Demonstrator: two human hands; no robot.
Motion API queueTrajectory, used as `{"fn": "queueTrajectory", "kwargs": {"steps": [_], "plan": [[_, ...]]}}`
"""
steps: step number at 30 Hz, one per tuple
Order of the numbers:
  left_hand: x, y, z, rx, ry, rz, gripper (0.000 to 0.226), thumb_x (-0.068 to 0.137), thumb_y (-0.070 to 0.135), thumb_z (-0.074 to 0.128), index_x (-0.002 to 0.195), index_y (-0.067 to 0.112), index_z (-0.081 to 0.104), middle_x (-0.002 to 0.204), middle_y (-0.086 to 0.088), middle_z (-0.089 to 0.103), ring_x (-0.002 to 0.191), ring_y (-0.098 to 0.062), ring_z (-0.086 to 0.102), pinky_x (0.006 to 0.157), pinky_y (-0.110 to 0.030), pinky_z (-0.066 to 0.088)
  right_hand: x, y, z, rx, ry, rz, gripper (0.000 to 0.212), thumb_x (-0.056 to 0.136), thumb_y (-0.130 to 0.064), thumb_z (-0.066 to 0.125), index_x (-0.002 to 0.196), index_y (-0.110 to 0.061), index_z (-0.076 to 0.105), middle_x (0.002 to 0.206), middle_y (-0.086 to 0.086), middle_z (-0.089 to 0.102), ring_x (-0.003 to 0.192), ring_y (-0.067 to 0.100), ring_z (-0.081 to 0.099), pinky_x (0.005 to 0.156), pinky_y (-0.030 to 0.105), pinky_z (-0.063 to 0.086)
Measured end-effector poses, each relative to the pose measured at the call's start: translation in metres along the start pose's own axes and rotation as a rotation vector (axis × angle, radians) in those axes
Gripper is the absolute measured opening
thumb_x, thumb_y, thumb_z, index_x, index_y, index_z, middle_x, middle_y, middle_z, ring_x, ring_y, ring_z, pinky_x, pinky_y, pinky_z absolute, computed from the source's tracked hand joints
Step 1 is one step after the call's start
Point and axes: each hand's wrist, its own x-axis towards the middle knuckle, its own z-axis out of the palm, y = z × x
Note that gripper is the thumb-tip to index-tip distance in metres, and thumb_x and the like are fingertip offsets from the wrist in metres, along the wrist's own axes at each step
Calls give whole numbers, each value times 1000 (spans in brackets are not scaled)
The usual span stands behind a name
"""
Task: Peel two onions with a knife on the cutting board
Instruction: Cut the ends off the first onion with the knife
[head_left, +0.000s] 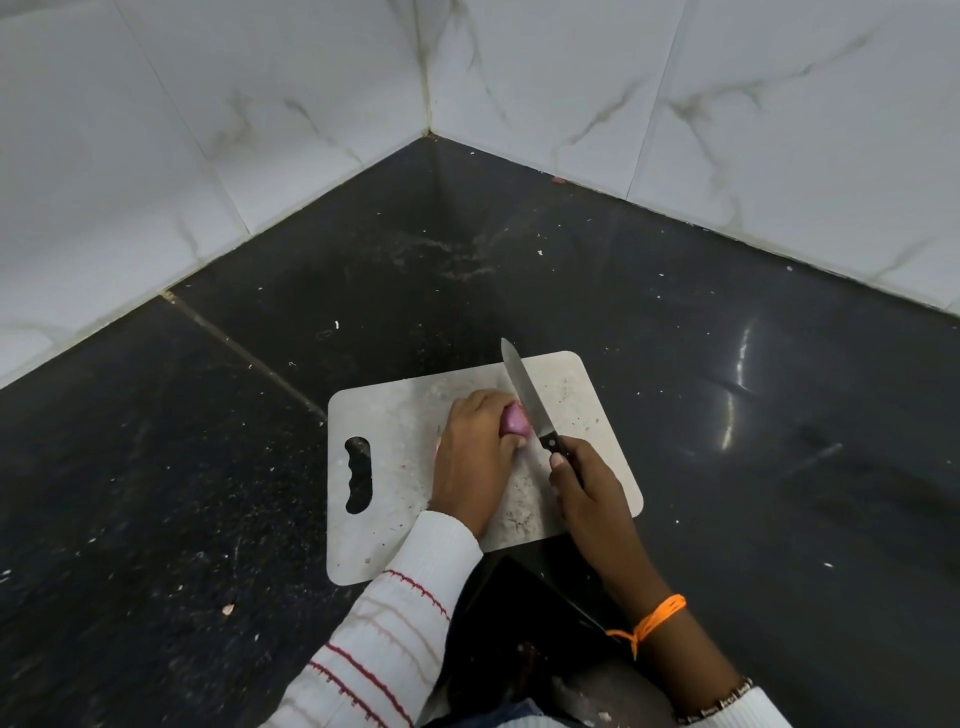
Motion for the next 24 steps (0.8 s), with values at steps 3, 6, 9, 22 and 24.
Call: {"fn": "queueTrajectory", "kwargs": {"steps": [3, 6, 9, 22, 24], "plan": [[0, 0, 0, -24, 4, 15, 36, 85, 21, 68, 121, 17, 61, 125, -1, 60, 114, -16, 53, 101, -28, 44, 0, 4, -2, -88, 11, 3, 19, 97, -14, 43, 112, -15, 55, 83, -14, 57, 74, -3, 52, 63, 3, 37], [0, 0, -1, -48, -10, 18, 37, 85, 18, 68, 121, 15, 60, 126, -1, 58, 115, -16, 54, 102, -32, 46, 3, 8, -9, -161, 29, 29, 22, 97, -12, 43, 115, -8, 55, 88, -5, 56, 76, 2, 52, 61, 1, 36], [1, 1, -2, -51, -42, 13, 37, 86, 19, 67, 122, 16, 58, 127, -1, 59, 115, -16, 56, 103, -32, 45, 2, 9, -15, -180, 45, 14, 22, 96, -11, 44, 116, -8, 53, 92, -4, 57, 83, 12, 53, 61, 2, 36], [-2, 8, -3, -38, -48, -2, 32, 87, 19, 66, 118, 16, 60, 122, -3, 62, 110, -17, 59, 95, -22, 43, -12, 3, -1, -272, -2, -86, 21, 97, -8, 40, 116, -6, 49, 94, 4, 58, 80, 16, 50, 63, 23, 31], [-3, 8, -3, -46, -38, -13, 33, 87, 18, 66, 119, 16, 59, 123, -2, 62, 112, -17, 58, 97, -24, 43, -10, 4, -6, -262, 6, -39, 22, 97, -7, 40, 117, -3, 49, 98, 10, 60, 81, 16, 48, 60, 21, 29]]}}
